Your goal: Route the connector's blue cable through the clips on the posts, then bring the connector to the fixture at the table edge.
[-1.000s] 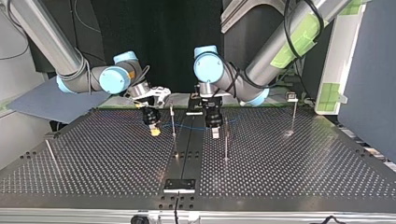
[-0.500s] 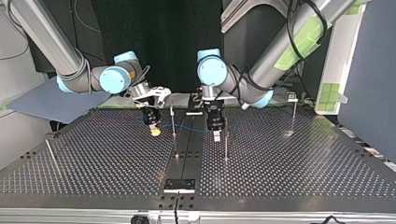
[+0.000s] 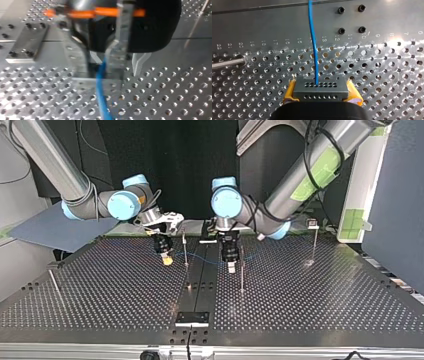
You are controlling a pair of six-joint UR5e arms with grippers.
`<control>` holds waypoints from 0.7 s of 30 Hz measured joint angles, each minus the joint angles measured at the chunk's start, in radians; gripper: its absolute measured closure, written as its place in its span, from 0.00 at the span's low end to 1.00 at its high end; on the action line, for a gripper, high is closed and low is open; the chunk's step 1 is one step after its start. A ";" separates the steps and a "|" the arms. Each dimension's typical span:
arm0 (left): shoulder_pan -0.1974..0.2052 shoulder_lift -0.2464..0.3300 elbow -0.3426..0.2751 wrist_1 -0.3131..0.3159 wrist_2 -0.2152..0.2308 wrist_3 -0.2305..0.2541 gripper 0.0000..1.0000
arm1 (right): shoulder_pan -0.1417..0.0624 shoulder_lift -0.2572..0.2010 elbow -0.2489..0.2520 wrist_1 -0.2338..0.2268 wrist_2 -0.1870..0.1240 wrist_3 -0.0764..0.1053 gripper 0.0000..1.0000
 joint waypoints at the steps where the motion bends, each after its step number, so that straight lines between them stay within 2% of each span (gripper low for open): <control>1: 0.000 -0.005 0.004 -0.004 0.000 -0.003 0.44 | 0.000 0.000 0.000 0.000 0.000 0.000 1.00; 4: 0.001 -0.010 0.010 -0.011 -0.004 -0.007 0.44 | 0.001 0.000 0.000 0.001 0.001 0.000 1.00; 5: 0.002 -0.010 0.010 -0.012 -0.006 -0.007 0.49 | 0.001 0.000 0.000 0.001 0.001 0.000 1.00; 7: 0.002 -0.011 0.011 -0.014 -0.008 -0.008 0.51 | 0.001 0.000 0.000 0.001 0.001 0.000 1.00; 8: 0.002 -0.011 0.011 -0.014 -0.009 -0.008 0.58 | 0.001 0.000 0.000 0.001 0.001 -0.001 1.00; 9: 0.002 -0.011 0.011 -0.015 -0.009 -0.009 0.58 | 0.001 0.000 0.000 0.001 0.001 -0.001 1.00; 10: 0.002 -0.011 0.011 -0.015 -0.009 -0.010 0.64 | 0.001 0.000 0.000 0.001 0.001 -0.001 1.00; 11: 0.001 -0.011 0.011 -0.015 -0.008 -0.011 0.64 | 0.001 0.000 0.000 0.001 0.001 -0.001 1.00; 12: 0.000 -0.012 0.011 -0.015 -0.008 -0.012 0.74 | 0.001 0.000 0.000 0.001 0.000 -0.001 1.00; 14: -0.001 -0.011 0.011 -0.016 -0.009 -0.013 0.88 | 0.001 0.000 0.000 0.001 0.000 -0.001 1.00; 15: -0.002 -0.011 0.011 -0.016 -0.010 -0.013 0.88 | 0.001 0.000 0.000 0.001 0.000 -0.001 1.00; 16: -0.002 -0.012 0.011 -0.017 -0.010 -0.012 0.97 | 0.001 0.000 0.000 0.002 0.000 -0.001 1.00; 17: -0.003 -0.011 0.011 -0.017 -0.010 -0.012 1.00 | 0.001 0.000 0.000 0.002 0.000 -0.001 1.00; 21: -0.003 -0.012 0.012 -0.017 -0.011 -0.004 1.00 | 0.001 0.000 0.000 0.003 0.000 -0.001 1.00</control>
